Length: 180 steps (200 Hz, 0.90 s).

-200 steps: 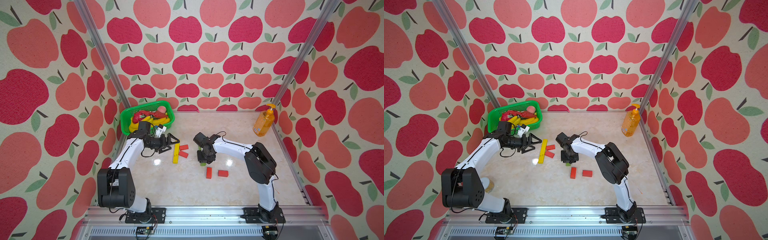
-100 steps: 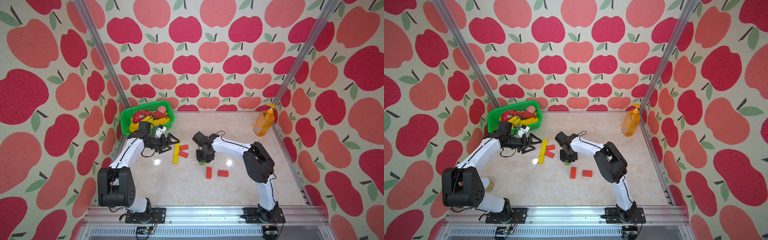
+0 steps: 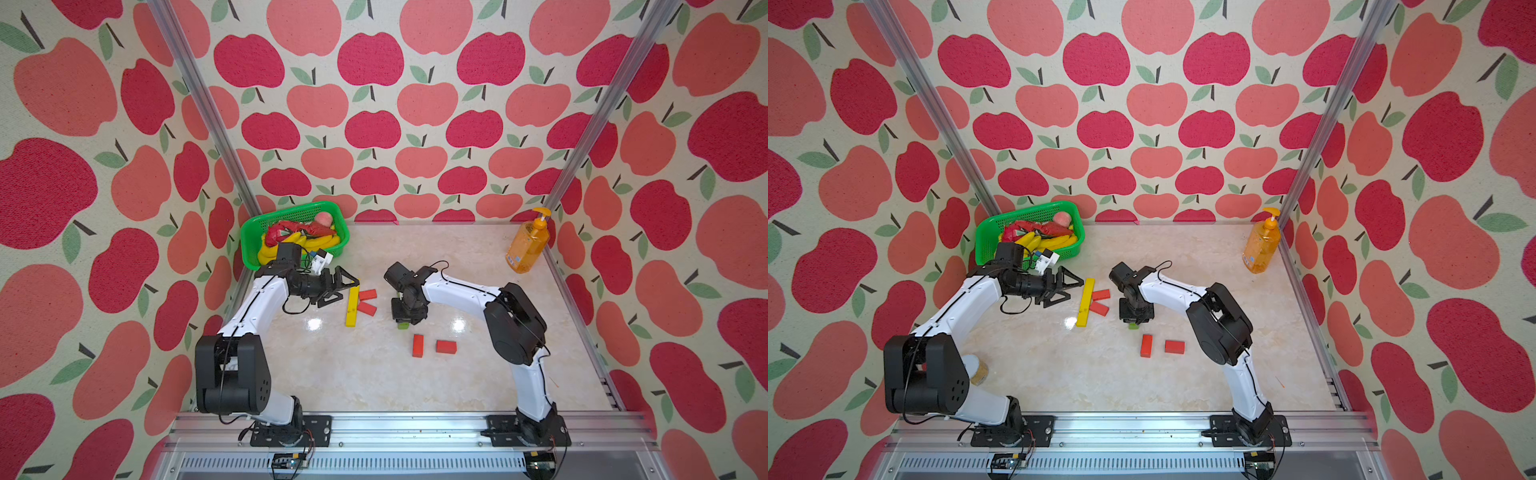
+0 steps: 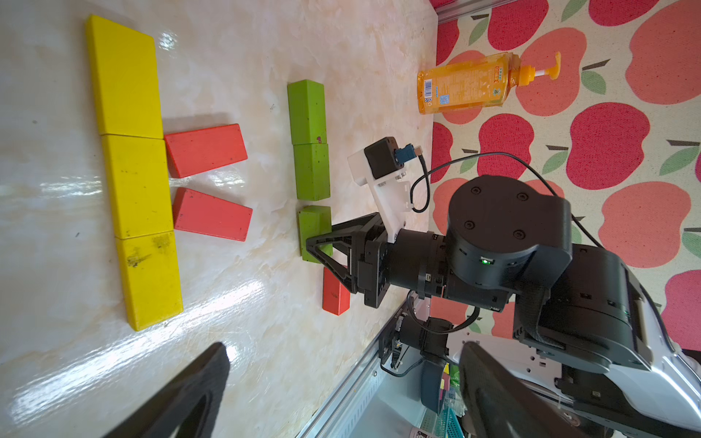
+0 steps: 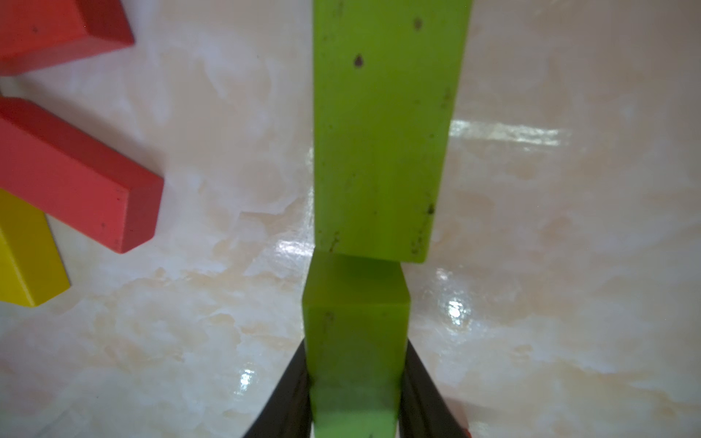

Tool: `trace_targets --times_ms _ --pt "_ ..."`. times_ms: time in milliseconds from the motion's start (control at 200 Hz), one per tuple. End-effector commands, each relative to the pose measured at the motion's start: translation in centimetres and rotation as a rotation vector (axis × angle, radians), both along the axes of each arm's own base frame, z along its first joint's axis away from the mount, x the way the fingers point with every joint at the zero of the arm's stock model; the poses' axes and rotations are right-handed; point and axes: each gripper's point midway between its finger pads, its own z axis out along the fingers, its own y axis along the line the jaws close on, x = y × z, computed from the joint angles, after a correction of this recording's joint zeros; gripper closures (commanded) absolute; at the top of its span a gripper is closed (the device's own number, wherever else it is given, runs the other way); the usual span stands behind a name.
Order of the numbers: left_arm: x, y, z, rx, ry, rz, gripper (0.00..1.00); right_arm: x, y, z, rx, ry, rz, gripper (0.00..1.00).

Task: Assemble the letter k with building blocks
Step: Assemble the building block at the center of the board.

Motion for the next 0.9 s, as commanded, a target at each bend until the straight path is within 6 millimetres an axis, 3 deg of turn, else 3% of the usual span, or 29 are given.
trace_targets --times_ms 0,335,895 --pt "0.03 0.14 -0.63 -0.006 0.012 0.001 0.02 0.15 -0.57 -0.86 -0.037 0.021 -0.013 0.65" --pt "0.0 0.09 -0.57 -0.011 0.01 0.0 0.02 0.2 -0.76 -0.77 -0.044 0.014 -0.019 0.57" --pt "0.0 0.09 -0.58 -0.012 0.012 0.0 0.02 0.58 -0.83 -0.74 -0.05 0.005 -0.02 0.64"
